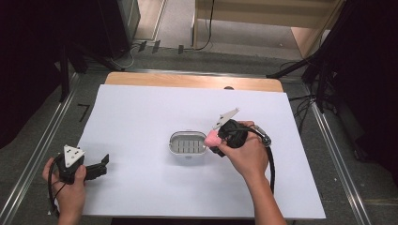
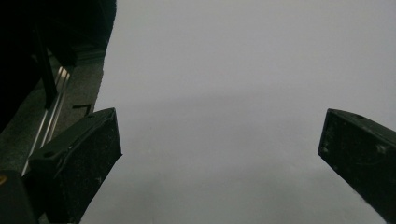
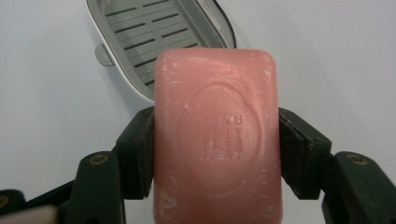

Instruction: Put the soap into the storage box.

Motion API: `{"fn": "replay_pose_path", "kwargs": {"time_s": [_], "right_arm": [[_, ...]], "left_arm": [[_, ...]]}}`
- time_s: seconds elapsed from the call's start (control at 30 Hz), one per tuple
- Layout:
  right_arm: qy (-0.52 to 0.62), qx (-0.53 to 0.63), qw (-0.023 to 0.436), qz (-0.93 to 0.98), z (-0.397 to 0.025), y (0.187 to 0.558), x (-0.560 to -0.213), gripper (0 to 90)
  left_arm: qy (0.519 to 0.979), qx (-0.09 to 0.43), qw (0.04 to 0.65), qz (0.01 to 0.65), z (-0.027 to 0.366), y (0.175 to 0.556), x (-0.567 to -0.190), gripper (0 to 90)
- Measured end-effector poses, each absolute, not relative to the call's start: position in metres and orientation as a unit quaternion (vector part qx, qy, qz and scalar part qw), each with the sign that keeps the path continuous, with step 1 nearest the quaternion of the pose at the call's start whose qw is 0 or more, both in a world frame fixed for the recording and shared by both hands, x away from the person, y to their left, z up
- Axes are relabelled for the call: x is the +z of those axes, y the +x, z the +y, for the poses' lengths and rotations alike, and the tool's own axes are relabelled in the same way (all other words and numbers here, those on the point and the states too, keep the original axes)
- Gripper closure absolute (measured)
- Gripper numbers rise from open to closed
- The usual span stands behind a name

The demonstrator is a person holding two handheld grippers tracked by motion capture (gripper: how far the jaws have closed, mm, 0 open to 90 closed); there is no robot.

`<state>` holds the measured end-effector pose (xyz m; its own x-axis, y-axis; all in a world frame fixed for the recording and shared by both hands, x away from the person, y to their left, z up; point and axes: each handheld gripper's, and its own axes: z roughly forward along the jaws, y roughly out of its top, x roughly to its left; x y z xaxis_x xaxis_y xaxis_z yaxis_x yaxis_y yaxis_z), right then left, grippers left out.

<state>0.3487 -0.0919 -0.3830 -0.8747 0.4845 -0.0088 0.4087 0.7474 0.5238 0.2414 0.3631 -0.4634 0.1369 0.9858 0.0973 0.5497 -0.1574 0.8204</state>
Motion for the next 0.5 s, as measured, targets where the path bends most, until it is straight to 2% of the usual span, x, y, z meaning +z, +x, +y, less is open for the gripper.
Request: {"fn": "replay_pose_path", "kwargs": {"time_s": [0.5], "right_arm": [[0.204,0.262,0.071,0.941,-0.068,0.353,-0.380,38.9]], "left_arm": [[0.681,0.338,0.322,0.564,0.363,0.242,-0.463,0.0]]}}
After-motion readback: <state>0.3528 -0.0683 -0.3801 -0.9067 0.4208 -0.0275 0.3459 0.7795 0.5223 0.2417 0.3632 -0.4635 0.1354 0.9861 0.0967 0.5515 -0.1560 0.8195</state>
